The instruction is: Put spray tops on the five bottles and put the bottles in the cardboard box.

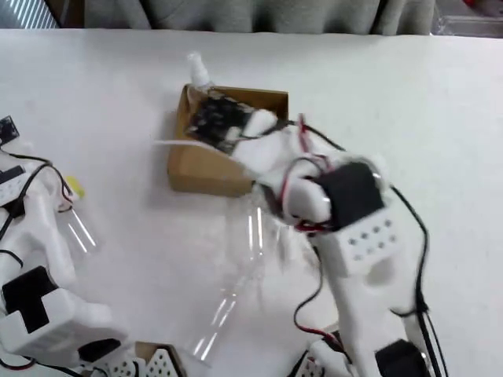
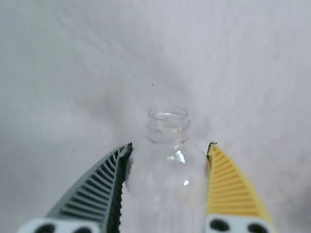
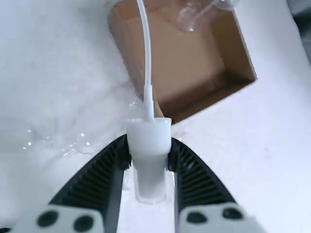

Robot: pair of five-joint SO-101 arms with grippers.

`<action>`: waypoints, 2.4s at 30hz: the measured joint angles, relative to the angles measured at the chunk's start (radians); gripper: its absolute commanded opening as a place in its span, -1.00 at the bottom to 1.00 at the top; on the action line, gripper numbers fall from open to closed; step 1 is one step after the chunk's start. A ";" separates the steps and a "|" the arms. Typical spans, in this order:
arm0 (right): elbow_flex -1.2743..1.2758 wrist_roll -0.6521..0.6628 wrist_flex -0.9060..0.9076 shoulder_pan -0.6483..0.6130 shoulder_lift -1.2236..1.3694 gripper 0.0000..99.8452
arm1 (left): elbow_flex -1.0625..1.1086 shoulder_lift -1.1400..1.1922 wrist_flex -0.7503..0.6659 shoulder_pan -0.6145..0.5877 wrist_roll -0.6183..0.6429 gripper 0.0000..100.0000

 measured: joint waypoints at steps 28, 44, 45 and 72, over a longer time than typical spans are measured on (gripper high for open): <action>1.100 0.896 -0.451 1.142 -0.364 -0.97 | 0.000 0.000 0.000 0.000 -0.044 -0.94; 1.138 0.899 -0.589 1.238 -0.296 -0.63 | 0.009 0.000 0.000 0.000 -0.044 -0.94; 1.138 0.895 -0.589 1.246 -0.296 -0.70 | 0.009 0.000 0.000 0.000 -0.044 -0.94; 1.254 0.601 -0.756 1.599 -0.296 -0.97 | 0.017 0.000 -0.003 0.011 -0.048 -0.94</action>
